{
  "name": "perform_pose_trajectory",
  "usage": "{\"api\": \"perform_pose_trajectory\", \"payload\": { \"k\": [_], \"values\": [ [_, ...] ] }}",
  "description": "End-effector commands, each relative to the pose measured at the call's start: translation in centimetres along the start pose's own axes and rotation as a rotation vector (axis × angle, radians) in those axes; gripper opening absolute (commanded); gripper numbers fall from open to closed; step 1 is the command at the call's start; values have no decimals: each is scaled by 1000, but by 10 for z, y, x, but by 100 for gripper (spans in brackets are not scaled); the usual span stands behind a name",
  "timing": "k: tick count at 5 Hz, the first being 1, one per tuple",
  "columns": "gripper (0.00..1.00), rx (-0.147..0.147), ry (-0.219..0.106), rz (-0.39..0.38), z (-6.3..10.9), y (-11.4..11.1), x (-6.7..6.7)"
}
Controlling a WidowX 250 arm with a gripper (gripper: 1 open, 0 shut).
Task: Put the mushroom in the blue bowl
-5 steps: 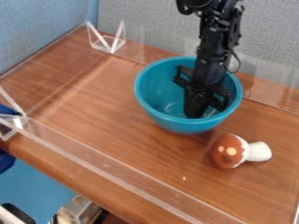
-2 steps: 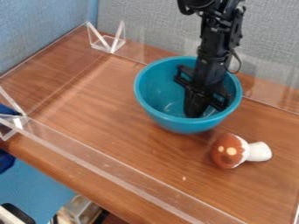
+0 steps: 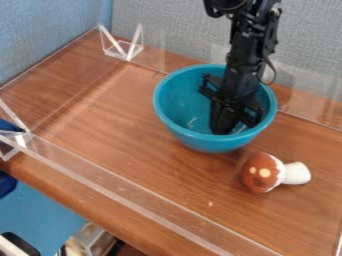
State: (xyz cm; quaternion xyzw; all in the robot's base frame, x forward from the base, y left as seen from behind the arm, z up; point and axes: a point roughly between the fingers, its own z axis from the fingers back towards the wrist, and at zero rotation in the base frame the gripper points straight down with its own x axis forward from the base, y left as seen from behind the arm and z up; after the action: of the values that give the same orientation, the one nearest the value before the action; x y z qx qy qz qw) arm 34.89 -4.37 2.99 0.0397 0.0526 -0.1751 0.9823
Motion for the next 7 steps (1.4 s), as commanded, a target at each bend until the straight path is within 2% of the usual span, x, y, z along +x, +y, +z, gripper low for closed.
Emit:
{"api": "perform_pose_trajectory", "payload": {
  "k": [1,2,3,4,5,6,7],
  "values": [
    [0,17,-80,-8,29,-8,1],
    [0,20,-92,-9,34,-11,-2],
    [100,28,-105,-11,41,-16,-5],
    [0,31,-117,-15,45,-21,-8],
    [0,31,-126,-20,47,-24,-11],
    [0,37,-141,-50,52,-38,-18],
    [0,32,-142,-115,46,-61,-21]
  ]
}}
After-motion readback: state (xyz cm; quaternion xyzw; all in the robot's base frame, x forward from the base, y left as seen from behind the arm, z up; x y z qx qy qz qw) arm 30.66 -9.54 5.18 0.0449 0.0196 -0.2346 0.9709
